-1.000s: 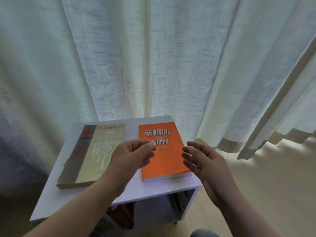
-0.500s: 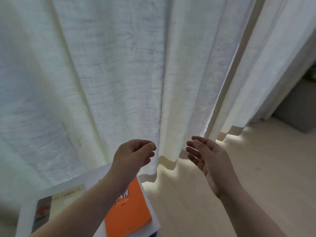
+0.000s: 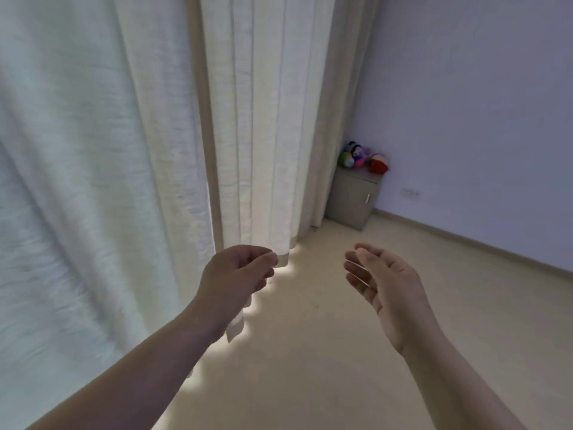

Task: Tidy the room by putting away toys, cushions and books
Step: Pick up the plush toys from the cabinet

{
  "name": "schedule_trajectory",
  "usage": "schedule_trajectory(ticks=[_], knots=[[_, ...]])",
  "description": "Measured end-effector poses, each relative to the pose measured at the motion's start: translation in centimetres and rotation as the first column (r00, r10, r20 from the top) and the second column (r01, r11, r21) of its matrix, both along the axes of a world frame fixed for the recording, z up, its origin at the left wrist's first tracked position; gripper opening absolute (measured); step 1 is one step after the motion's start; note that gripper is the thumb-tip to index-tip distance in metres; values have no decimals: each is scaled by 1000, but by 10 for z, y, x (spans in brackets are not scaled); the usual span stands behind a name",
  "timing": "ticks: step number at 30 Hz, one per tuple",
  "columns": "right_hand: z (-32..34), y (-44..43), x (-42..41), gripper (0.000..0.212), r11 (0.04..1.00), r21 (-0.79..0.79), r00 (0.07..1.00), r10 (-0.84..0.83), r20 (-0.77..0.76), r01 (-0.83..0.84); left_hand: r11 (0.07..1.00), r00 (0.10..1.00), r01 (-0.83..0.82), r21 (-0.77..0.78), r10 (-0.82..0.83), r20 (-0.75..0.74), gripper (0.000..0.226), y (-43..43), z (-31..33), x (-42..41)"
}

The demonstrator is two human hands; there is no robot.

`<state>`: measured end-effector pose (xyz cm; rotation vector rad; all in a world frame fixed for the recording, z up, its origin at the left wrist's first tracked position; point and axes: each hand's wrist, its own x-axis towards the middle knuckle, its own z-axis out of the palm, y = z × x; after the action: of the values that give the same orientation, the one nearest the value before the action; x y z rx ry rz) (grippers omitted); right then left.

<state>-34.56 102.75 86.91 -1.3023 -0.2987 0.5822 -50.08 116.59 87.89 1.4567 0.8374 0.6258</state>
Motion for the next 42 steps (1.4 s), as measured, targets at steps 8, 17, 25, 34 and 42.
schedule_trajectory(ticks=[8,17,25,34,42], knots=[[55,-62,112,11,994,1,992,-113,58,113,992,991,121,22,-122,48,9,-40,38,139],[62,-63,209,11,976,3,975,-216,57,217,965,966,253,66,-256,42,13,-28,44,260],[59,19,331,12,964,-23,962,-262,79,265,940,942,331,85,-335,34,8,59,37,395],[61,101,461,12,945,-35,945,-323,48,325,896,906,423,132,-421,-44,5,142,49,547],[49,143,612,12,948,-20,947,-315,62,317,903,915,404,148,-401,-46,7,190,32,694]])
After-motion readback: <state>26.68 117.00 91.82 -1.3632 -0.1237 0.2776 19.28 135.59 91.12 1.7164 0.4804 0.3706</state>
